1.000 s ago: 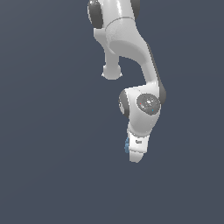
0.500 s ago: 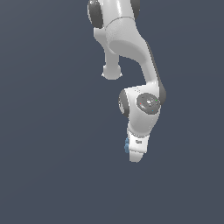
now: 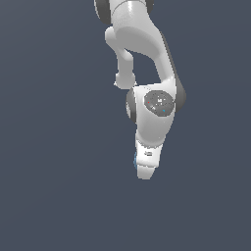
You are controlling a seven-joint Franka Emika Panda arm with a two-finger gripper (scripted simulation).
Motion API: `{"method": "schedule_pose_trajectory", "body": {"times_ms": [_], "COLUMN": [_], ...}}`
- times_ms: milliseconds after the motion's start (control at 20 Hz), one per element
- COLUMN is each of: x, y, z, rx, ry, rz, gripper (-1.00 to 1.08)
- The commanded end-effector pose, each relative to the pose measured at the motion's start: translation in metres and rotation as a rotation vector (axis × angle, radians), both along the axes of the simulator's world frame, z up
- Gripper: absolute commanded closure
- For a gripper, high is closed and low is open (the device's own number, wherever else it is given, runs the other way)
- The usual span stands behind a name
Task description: Pick up the object and move it to a goal position.
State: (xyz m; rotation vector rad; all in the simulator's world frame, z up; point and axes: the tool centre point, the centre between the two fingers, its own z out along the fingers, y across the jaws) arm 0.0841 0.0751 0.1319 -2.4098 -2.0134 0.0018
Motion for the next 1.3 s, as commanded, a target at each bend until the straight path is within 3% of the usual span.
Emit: {"method": "schedule_pose_trajectory", "body": {"times_ms": [0, 650, 1250], "x": [0.003, 0.021, 0.028], "y": [-0.013, -0.08, -0.097], "z": [0.023, 0.137, 0.166], "rx": [0.0, 0.001, 0.0], "ry": [-0.001, -0.002, -0.002], "rz": [0.0, 0.0, -0.001], "gripper": [1.08, 1.08, 1.08]}}
